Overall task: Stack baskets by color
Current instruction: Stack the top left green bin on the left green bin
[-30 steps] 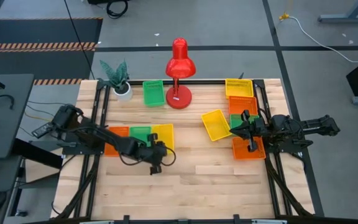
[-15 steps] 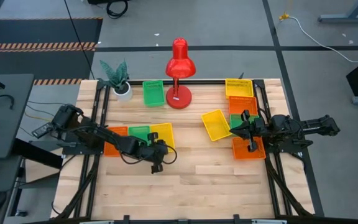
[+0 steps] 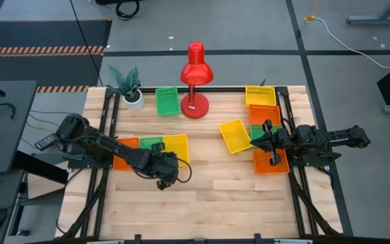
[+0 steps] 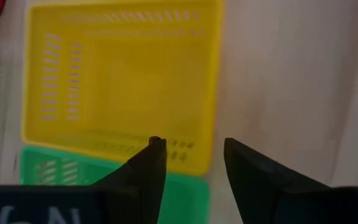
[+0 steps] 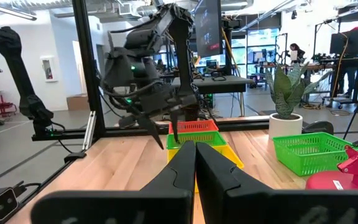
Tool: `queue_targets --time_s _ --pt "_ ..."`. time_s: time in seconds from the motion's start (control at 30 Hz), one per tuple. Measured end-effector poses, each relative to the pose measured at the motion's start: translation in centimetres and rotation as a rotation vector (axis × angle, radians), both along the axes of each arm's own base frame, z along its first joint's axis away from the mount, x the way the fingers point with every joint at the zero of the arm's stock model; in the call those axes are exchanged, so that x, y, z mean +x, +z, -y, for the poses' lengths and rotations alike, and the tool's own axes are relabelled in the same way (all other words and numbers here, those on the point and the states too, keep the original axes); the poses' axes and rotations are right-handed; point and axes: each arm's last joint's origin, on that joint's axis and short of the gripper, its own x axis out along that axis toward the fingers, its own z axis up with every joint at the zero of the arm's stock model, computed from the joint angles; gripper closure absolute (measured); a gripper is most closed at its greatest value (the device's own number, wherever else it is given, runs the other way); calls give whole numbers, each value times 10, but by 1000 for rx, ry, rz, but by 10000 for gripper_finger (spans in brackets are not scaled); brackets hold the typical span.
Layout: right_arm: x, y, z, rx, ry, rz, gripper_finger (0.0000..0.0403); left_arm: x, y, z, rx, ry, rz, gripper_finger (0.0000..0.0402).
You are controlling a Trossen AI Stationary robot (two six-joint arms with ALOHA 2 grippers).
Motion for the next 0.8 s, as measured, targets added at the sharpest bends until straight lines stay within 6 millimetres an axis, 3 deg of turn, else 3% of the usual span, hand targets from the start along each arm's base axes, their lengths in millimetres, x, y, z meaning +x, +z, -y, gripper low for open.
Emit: queue_targets --time_s 0.2,0.4,0.53,0.67,0.8 --pt "0 0 0 0 0 0 384 -4 1 9 20 11 23 264" --pt "0 0 0 0 0 0 384 -20 16 18 111 27 109 283" --pt "0 0 0 0 0 1 384 -47 22 20 229 63 264 285" --pt "0 0 0 0 0 1 384 -68 18 17 113 110 455 285" --pt "0 0 0 0 0 1 384 -73 4 16 -17 72 709 285"
